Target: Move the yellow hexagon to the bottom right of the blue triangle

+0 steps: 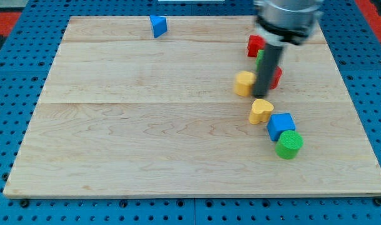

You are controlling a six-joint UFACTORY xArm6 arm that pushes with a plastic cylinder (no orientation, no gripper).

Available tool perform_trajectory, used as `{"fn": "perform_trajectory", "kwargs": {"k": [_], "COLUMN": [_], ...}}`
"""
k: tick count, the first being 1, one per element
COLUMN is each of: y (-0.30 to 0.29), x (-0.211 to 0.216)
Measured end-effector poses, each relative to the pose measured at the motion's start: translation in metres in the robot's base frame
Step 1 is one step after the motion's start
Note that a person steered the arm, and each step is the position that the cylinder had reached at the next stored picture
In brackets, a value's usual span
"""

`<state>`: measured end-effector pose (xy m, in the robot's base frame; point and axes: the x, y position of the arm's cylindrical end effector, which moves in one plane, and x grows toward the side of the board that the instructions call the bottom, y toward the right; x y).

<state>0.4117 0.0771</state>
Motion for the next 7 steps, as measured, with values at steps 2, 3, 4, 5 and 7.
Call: {"fn": "perform_trajectory", "kwargs": {"k": [2, 3, 4, 5, 7], "y": [-0.029, 0.015, -0.011, -0.037, -0.056], "x": [0.027, 0.044, 0.022, 0.017, -0.054]}}
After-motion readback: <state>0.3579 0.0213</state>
